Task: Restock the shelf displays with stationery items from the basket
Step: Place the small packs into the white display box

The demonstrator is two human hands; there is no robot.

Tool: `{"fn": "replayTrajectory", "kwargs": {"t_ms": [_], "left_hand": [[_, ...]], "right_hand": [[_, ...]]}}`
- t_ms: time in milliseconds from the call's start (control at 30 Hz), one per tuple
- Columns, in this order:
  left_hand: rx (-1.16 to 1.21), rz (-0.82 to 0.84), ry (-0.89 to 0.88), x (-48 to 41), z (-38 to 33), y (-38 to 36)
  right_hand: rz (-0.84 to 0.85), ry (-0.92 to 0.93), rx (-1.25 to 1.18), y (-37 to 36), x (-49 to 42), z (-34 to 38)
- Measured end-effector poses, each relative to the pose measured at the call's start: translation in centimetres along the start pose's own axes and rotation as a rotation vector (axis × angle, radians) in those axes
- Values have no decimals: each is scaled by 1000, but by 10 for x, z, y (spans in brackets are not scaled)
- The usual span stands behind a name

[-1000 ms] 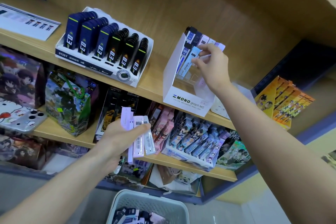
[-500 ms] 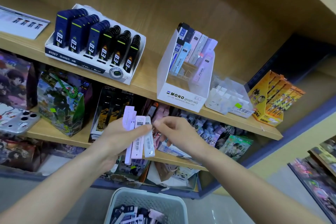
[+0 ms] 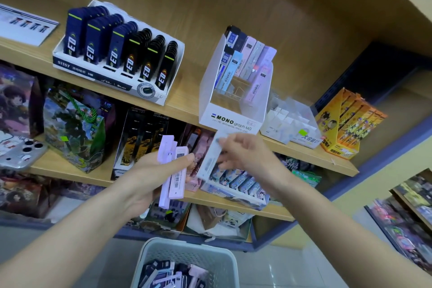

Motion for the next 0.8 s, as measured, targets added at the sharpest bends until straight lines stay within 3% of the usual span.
{"fn": "replayTrajectory", "kwargs": {"t_ms": [200, 333, 600, 800], "left_hand": [[52, -64, -19, -6, 3, 7], [50, -73, 6, -9, 5, 11], [56, -69, 0, -14, 5, 15], [42, -90, -15, -16, 2, 16]], "right_hand": [[-619, 389, 139, 98, 0, 70], [-853, 475, 229, 137, -25, 91], [-915, 526, 335, 154, -67, 108], [-788, 474, 540, 154, -90, 111]]}}
Point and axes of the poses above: each hand's wrist, its own x-axis away from the middle knuckle, its own y-axis out of the back of the hand, z = x × y, the point moved 8 cm from there along -x, towards the middle knuckle, and after that the axes turned 9 degrees about x, right-handed, at the moved point
